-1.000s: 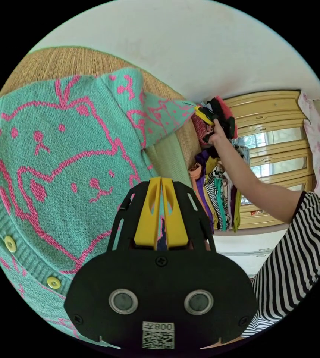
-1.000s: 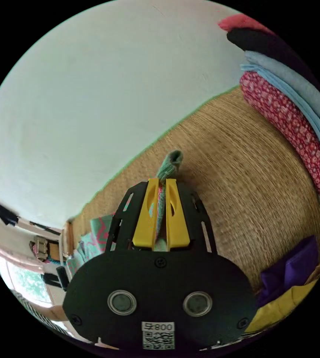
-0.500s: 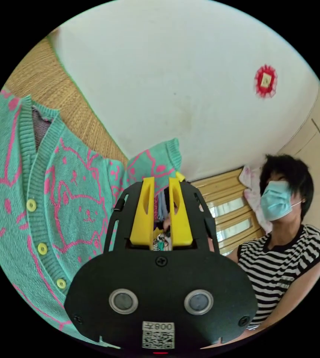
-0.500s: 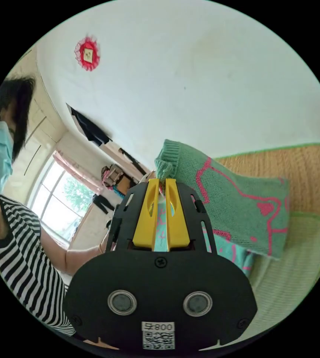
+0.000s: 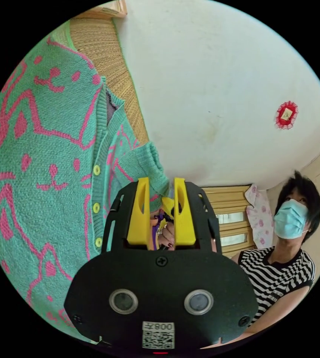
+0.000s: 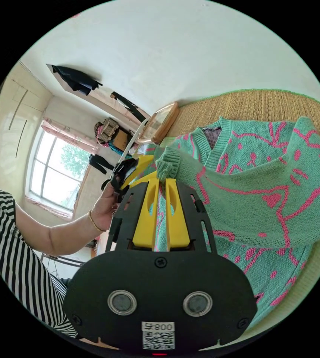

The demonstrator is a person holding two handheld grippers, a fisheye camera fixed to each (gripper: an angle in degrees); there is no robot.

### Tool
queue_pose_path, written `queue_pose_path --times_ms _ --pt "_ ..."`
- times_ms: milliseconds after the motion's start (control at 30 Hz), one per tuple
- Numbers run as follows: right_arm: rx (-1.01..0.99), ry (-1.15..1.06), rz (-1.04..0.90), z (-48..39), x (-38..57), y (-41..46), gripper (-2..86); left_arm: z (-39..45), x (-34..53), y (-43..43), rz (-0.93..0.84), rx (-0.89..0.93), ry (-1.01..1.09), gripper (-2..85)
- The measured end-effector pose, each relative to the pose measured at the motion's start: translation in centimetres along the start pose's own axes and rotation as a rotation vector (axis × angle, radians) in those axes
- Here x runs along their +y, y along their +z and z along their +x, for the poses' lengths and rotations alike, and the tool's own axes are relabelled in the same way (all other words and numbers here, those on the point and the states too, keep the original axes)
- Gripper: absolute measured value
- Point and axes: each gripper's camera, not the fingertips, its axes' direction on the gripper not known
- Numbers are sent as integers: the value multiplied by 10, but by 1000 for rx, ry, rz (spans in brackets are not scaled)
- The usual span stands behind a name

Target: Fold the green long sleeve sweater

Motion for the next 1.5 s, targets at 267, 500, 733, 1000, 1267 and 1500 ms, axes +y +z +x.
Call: queue_pose_path --times_ms 267,500,733,1000,1267,1500 --pt "-25 -43 24 -28 -19 22 31 44 -14 -28 -19 -25 129 55" --pt "-8 -109 -21 -45 -36 60 32 60 -20 -56 -35 -139 206 45" --pt "1 -101 -97 -42 -44 112 29 38 -22 -76 -37 -245 160 38" --pt "-105 -81 -90 -34 -52 126 7 42 -27 -91 19 -237 185 33" --pt "-112 -80 -121 -39 -58 155 1 19 -20 -99 16 -321 107 32" --pt "69 -71 -261 -33 -69 206 0 -19 -17 -95 8 -417 -13 25"
